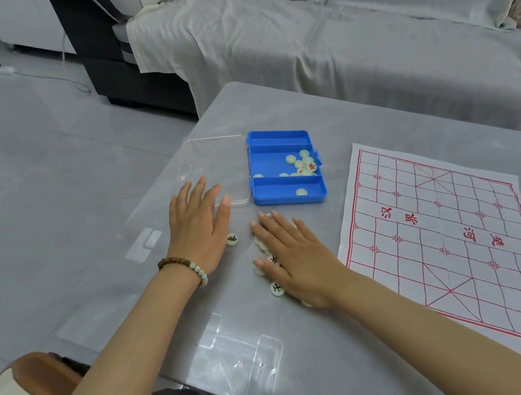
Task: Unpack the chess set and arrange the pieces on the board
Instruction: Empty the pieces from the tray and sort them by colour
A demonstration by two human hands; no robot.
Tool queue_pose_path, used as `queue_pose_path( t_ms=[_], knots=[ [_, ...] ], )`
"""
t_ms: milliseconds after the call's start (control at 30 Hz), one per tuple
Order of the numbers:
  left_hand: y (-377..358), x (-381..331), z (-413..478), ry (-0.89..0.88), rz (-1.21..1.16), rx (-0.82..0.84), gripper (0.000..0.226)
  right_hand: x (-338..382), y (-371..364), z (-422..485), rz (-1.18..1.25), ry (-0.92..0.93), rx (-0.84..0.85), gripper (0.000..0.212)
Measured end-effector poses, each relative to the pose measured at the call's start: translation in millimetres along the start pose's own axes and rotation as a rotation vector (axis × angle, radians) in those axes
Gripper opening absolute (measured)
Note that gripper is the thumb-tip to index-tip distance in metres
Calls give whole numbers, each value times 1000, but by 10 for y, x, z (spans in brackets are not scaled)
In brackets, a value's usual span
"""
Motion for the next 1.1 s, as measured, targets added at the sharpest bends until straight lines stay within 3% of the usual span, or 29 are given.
queue_pose_path(
  t_ms=[433, 533, 633, 733, 833, 1100],
  knots=[
    [12, 32, -21, 32, 15, 19, 48, 190, -81, -28, -35, 69, -2, 70],
    [-36, 54, -8, 38, 5, 41, 49, 191, -11, -20, 54, 86, 3, 64],
    [-127, 64, 27, 33, -7, 71, 50, 37, 297, 59, 126, 50, -154, 59],
    [-237, 45, 72, 19, 2, 120, 51, -362, 602, 285, 66, -94, -264, 55],
    [-361, 19, 107, 11, 52, 188, 52, -727, 786, 638, -59, -176, -258, 54],
    [-527, 43, 184, 47, 254, 263, 64, -1179, 813, 1115, -366, -131, -238, 57]
  ],
)
Point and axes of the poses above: each hand's wrist, its own z-axis towards the middle knuckle, its own y-axis out of the back of the hand, x = y × z, the point moved 8 cm from there along z, towards the middle knuckle, and after that the axes turned 1 degree about y, right-handed, at the moved point
